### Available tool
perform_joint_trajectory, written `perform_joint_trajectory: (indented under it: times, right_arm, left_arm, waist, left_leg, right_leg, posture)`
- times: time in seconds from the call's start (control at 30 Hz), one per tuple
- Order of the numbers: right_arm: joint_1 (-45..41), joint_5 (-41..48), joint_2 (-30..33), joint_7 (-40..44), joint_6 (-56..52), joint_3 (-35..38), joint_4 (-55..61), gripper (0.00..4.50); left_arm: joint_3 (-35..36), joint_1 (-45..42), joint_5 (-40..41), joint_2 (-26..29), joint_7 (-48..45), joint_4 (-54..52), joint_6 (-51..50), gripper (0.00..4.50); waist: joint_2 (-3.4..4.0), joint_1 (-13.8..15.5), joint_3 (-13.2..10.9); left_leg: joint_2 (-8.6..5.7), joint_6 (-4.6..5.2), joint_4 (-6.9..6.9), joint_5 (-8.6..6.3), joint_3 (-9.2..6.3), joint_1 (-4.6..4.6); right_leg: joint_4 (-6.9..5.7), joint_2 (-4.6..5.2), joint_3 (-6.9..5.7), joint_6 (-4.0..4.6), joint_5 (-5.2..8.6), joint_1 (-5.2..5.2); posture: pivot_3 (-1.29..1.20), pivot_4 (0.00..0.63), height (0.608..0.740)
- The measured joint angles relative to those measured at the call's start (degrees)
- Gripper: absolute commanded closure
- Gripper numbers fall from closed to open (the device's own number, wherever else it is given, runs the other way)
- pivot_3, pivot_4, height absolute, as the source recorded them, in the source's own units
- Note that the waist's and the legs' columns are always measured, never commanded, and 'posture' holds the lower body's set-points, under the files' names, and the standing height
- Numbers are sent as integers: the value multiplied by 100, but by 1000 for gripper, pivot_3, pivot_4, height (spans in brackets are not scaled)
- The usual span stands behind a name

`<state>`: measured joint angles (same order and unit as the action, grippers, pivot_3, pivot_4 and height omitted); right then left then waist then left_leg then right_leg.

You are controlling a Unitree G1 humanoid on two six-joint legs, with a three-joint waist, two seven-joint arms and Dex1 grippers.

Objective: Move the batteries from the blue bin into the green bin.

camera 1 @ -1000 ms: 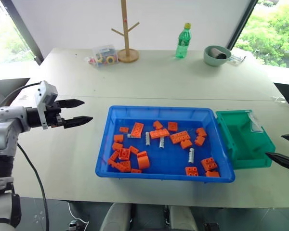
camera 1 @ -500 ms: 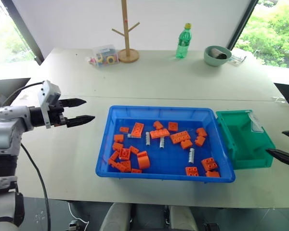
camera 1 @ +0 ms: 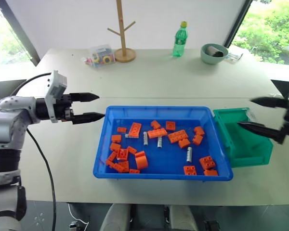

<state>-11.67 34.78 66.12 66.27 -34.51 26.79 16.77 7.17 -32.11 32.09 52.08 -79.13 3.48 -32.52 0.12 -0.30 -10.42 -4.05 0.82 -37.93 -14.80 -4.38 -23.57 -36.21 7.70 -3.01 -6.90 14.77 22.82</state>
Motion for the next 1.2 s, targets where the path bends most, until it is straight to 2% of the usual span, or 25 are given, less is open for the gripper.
perform_joint_trajectory:
  times: [0.1,0.23,0.33,0.47,0.63,0.77,1.2]
  right_arm:
    - [-2050,-411,-310,448,292,-1768,-433,49]
    - [-3911,-1615,-1277,1158,1321,-3584,-1708,49]
    - [-4618,-2612,-1960,1579,2563,-4614,-2784,49]
    - [-5398,-4317,-2816,1668,5152,-5999,-4694,49]
    - [-5890,-4775,-3777,1630,6360,-6323,-5860,49]
    - [-6217,-4801,-4174,1743,6722,-6309,-6287,49]
    - [-6645,-4810,-4452,2156,7180,-6182,-7021,49]
  left_arm:
    - [-172,3,65,255,-398,-188,-96,0]
    - [-172,185,112,458,-608,-383,-84,0]
    - [-139,386,127,542,-598,-534,-93,0]
    - [220,1031,256,658,-426,-885,-208,0]
    - [734,1591,485,707,-68,-1393,-449,0]
    - [1081,1920,625,712,206,-1685,-602,0]
    - [1392,2225,857,678,663,-1948,-673,0]
  waist:
    - [8,-86,-13]
    - [3,-91,-14]
    - [-2,-64,-14]
    - [-29,-95,-31]
    - [-50,-149,-47]
    - [-50,-189,-47]
    - [-49,-229,-47]
  left_leg:
    - [-2,-9,-2,5,7,-1]
    - [-6,-17,1,12,8,-28]
    - [-11,-67,-9,43,11,-85]
    - [-18,-78,-15,51,62,-99]
    - [-9,-96,-15,61,63,-91]
    - [-8,-99,-15,63,60,-85]
    - [-9,-102,-12,63,62,-84]
  right_leg:
    - [4,2,0,6,2,3]
    - [-13,-6,0,-3,-5,54]
    - [-46,-7,2,-4,-5,105]
    - [-98,-3,45,-4,-4,163]
    - [-118,-13,59,-2,-5,169]
    - [-122,-16,60,-1,-5,167]
    - [-136,-17,68,1,-6,178]
  posture:
    - [0,150,703]
    - [0,150,703]
    - [0,150,703]
    - [0,150,703]
    - [0,150,703]
    - [0,150,703]
    - [0,150,703]
